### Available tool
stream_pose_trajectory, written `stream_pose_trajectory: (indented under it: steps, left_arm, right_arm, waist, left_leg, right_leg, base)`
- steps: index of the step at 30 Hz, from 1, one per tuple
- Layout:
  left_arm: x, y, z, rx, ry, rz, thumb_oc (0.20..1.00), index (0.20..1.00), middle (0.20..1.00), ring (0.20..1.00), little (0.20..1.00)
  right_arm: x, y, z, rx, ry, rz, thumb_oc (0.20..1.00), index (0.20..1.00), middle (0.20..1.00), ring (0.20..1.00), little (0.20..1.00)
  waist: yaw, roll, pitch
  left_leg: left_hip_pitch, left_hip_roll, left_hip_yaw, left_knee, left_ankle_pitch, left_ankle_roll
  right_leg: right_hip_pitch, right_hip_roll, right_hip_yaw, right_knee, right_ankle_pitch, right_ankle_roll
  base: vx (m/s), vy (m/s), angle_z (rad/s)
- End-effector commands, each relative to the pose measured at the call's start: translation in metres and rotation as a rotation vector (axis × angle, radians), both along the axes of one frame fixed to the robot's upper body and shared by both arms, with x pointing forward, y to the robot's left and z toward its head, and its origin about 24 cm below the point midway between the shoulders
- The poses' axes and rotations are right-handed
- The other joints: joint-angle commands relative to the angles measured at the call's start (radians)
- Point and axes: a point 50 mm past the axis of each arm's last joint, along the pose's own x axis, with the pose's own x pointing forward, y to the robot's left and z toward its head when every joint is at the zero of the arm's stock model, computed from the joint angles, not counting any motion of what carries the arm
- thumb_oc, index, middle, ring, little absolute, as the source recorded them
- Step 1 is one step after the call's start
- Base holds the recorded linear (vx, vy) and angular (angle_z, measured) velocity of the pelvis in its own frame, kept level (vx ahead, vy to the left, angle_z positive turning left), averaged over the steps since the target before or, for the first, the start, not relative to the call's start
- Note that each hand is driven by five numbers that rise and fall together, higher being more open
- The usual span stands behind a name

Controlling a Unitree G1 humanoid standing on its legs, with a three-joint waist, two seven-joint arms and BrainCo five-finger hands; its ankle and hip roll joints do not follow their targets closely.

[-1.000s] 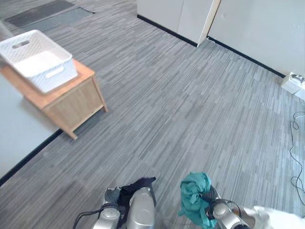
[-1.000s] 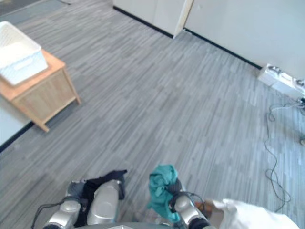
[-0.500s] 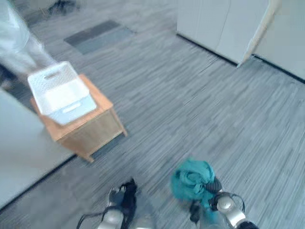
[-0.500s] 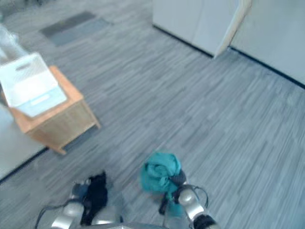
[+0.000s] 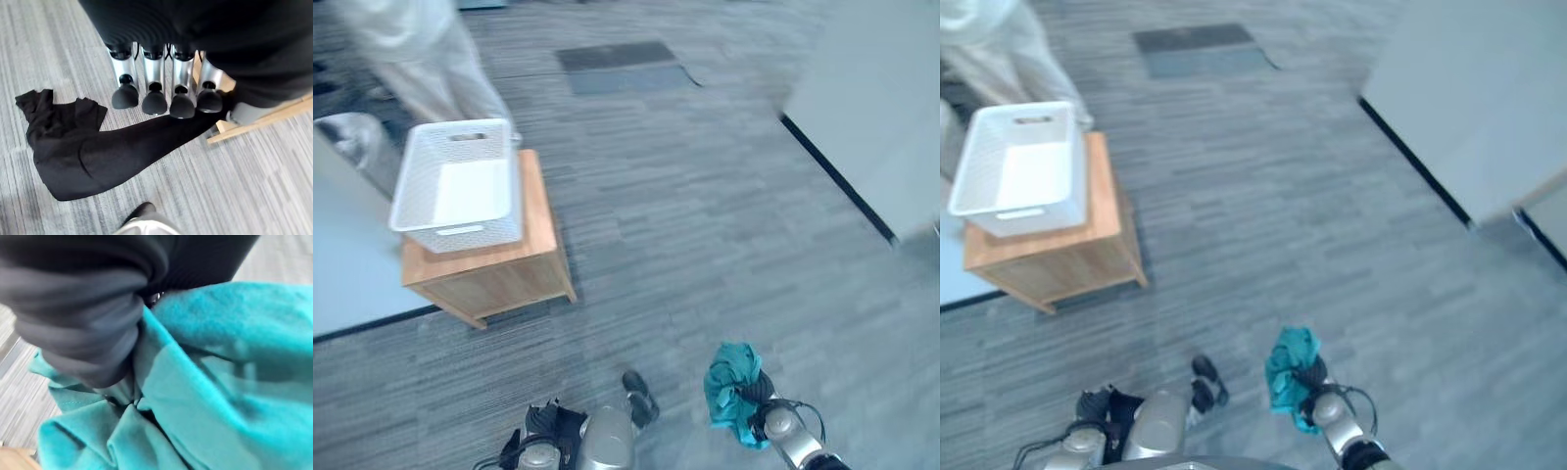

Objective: Tidy up the quilt and then pick up the clothes from the bed and put them into the laundry hamper.

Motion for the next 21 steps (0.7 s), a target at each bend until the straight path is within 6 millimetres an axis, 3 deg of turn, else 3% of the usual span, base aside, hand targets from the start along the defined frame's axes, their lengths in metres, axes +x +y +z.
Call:
stream_pose_trajectory:
  steps: [1, 3, 4, 5, 6, 7, 9, 10, 13, 14, 16, 17, 18, 19, 20, 21]
  left_arm:
    - [0.039, -0.008, 0.017, 0.06, -0.12, -0.107, 0.2, 0.2, 0.2, 0.2, 0.2]
    - [0.047, -0.01, 0.019, 0.076, -0.145, -0.129, 0.2, 0.2, 0.2, 0.2, 0.2]
    - [0.053, -0.015, 0.021, 0.075, -0.162, -0.152, 0.2, 0.2, 0.2, 0.2, 0.2]
    - [0.057, -0.02, 0.023, 0.066, -0.179, -0.163, 0.2, 0.2, 0.2, 0.2, 0.2]
    - [0.058, -0.022, 0.024, 0.06, -0.186, -0.17, 0.2, 0.2, 0.2, 0.2, 0.2]
    - [0.061, -0.026, 0.025, 0.056, -0.198, -0.198, 0.2, 0.2, 0.2, 0.2, 0.2]
    - [0.063, -0.026, 0.027, 0.058, -0.211, -0.211, 0.2, 0.2, 0.2, 0.2, 0.2]
    - [0.065, -0.021, 0.03, 0.07, -0.228, -0.213, 0.2, 0.2, 0.2, 0.2, 0.2]
    - [0.063, -0.017, 0.031, 0.082, -0.227, -0.232, 0.2, 0.2, 0.2, 0.2, 0.2]
    - [0.06, -0.012, 0.03, 0.086, -0.225, -0.228, 0.2, 0.2, 0.2, 0.2, 0.2]
    - [0.061, -0.007, 0.033, 0.085, -0.243, -0.19, 0.2, 0.2, 0.2, 0.2, 0.2]
    - [0.065, -0.008, 0.038, 0.081, -0.274, -0.188, 0.2, 0.2, 0.2, 0.2, 0.2]
    - [0.068, -0.007, 0.043, 0.084, -0.302, -0.193, 0.2, 0.2, 0.2, 0.2, 0.2]
    - [0.073, -0.006, 0.049, 0.084, -0.337, -0.193, 0.2, 0.2, 0.2, 0.2, 0.2]
    - [0.075, -0.007, 0.05, 0.083, -0.337, -0.213, 0.2, 0.2, 0.2, 0.2, 0.2]
    - [0.075, -0.007, 0.05, 0.083, -0.337, -0.213, 0.2, 0.2, 0.2, 0.2, 0.2]
  right_arm:
    - [0.047, 0.003, 0.027, 0.036, -0.175, -0.026, 0.2, 0.2, 0.2, 0.2, 0.2]
    - [0.045, 0.001, 0.026, 0.047, -0.176, -0.049, 0.2, 0.2, 0.2, 0.2, 0.2]
    - [0.041, 0.0, 0.025, 0.056, -0.173, -0.062, 0.2, 0.2, 0.2, 0.2, 0.2]
    - [0.039, -0.002, 0.024, 0.056, -0.171, -0.07, 0.2, 0.2, 0.2, 0.2, 0.2]
    - [0.036, -0.004, 0.022, 0.055, -0.163, -0.077, 0.2, 0.2, 0.2, 0.2, 0.2]
    - [0.035, -0.006, 0.022, 0.057, -0.161, -0.084, 0.2, 0.2, 0.2, 0.2, 0.2]
    - [0.036, -0.012, 0.024, 0.061, -0.164, -0.113, 0.2, 0.2, 0.2, 0.2, 0.2]
    - [0.04, -0.014, 0.028, 0.077, -0.178, -0.134, 0.2, 0.2, 0.2, 0.2, 0.2]
    - [0.044, -0.016, 0.031, 0.076, -0.187, -0.138, 0.2, 0.2, 0.2, 0.2, 0.2]
    - [0.049, -0.014, 0.034, 0.086, -0.201, -0.117, 0.2, 0.2, 0.2, 0.2, 0.2]
    - [0.059, -0.011, 0.041, 0.084, -0.235, -0.073, 0.2, 0.2, 0.2, 0.2, 0.2]
    - [0.065, -0.006, 0.048, 0.087, -0.268, -0.041, 0.2, 0.2, 0.2, 0.2, 0.2]
    - [0.07, -0.005, 0.055, 0.091, -0.306, -0.031, 0.2, 0.2, 0.2, 0.2, 0.2]
    - [0.074, -0.004, 0.06, 0.099, -0.332, -0.028, 0.2, 0.2, 0.2, 0.2, 0.2]
    - [0.073, -0.008, 0.059, 0.09, -0.324, -0.036, 0.2, 0.2, 0.2, 0.2, 0.2]
    - [0.073, -0.008, 0.059, 0.09, -0.324, -0.036, 0.2, 0.2, 0.2, 0.2, 0.2]
  waist:
    - [0.02, 0.087, 0.039]
    - [-0.018, 0.104, 0.044]
    - [-0.048, 0.112, 0.044]
    - [-0.071, 0.121, 0.04]
    - [-0.091, 0.126, 0.042]
    - [-0.118, 0.124, 0.046]
    - [-0.144, 0.112, 0.039]
    - [-0.155, 0.112, 0.042]
    - [-0.17, 0.114, 0.058]
    - [-0.17, 0.083, 0.053]
    - [-0.167, 0.074, 0.054]
    - [-0.157, 0.065, 0.071]
    - [-0.144, 0.052, 0.091]
    - [-0.129, 0.042, 0.105]
    - [-0.117, 0.043, 0.104]
    - [-0.117, 0.044, 0.107]
  left_leg:
    - [0.137, -0.021, -0.195, -0.233, 0.046, -0.107]
    - [0.199, -0.033, -0.284, -0.278, 0.042, -0.12]
    - [0.219, -0.03, -0.347, -0.303, 0.042, -0.131]
    - [0.225, -0.016, -0.381, -0.321, 0.058, -0.148]
    - [0.233, -0.016, -0.418, -0.324, 0.056, -0.156]
    - [0.241, -0.021, -0.466, -0.317, 0.041, -0.167]
    - [0.282, -0.02, -0.539, -0.334, 0.018, -0.188]
    - [0.343, -0.01, -0.601, -0.336, -0.012, -0.206]
    - [0.399, 0.007, -0.647, -0.316, -0.048, -0.215]
    - [0.427, 0.014, -0.672, -0.266, -0.073, -0.232]
    - [0.384, 0.081, -0.681, -0.058, -0.016, -0.259]
    - [0.301, 0.14, -0.661, 0.152, 0.05, -0.265]
    - [0.212, 0.188, -0.604, 0.3, 0.076, -0.251]
    - [0.153, 0.227, -0.542, 0.348, 0.063, -0.236]
    - [0.125, 0.242, -0.458, 0.287, 0.004, -0.239]
    - [0.128, 0.241, -0.459, 0.286, 0.001, -0.237]
  right_leg:
    - [-0.285, -0.037, 0.133, 0.153, 0.105, -0.017]
    - [-0.339, -0.075, 0.164, 0.18, 0.071, -0.03]
    - [-0.388, -0.079, 0.193, 0.128, 0.023, -0.066]
    - [-0.418, -0.074, 0.22, 0.031, 0.002, -0.112]
    - [-0.423, -0.075, 0.246, -0.033, -0.003, -0.119]
    - [-0.443, -0.075, 0.302, -0.19, 0.0, -0.128]
    - [-0.463, -0.096, 0.383, -0.437, 0.044, -0.116]
    - [-0.532, -0.137, 0.428, -0.533, 0.106, -0.084]
    - [-0.554, -0.15, 0.434, -0.499, 0.115, -0.074]
    - [-0.512, -0.138, 0.437, -0.468, 0.13, -0.061]
    - [-0.494, -0.088, 0.449, -0.405, 0.118, -0.079]
    - [-0.471, -0.078, 0.427, -0.393, 0.102, -0.114]
    - [-0.433, -0.067, 0.386, -0.401, 0.081, -0.145]
    - [-0.381, -0.049, 0.331, -0.421, 0.055, -0.172]
    - [-0.328, -0.037, 0.273, -0.438, 0.018, -0.169]
    - [-0.324, -0.038, 0.271, -0.439, 0.018, -0.167]
  base:
    - [0.57, 0.131, 1.74]
    - [0.51, -0.006, 1.36]
    - [0.5, -0.149, 1.9]
    - [0.5, -0.173, 2.51]
    - [0.46, -0.206, 2.59]
    - [0.53, -0.215, 2.14]
    - [0.81, -0.33, 1.68]
    - [0.75, -0.313, 1.32]
    - [0.7, -0.326, 1.35]
    - [0.55, -0.37, 0.86]
    - [0.59, -0.492, 0.75]
    - [0.33, -0.522, 0.45]
    - [0.22, -0.553, 0.59]
    - [0.26, -0.487, 0.47]
    - [0.21, -0.288, 0.37]
    - [0.26, -0.184, 0.56]
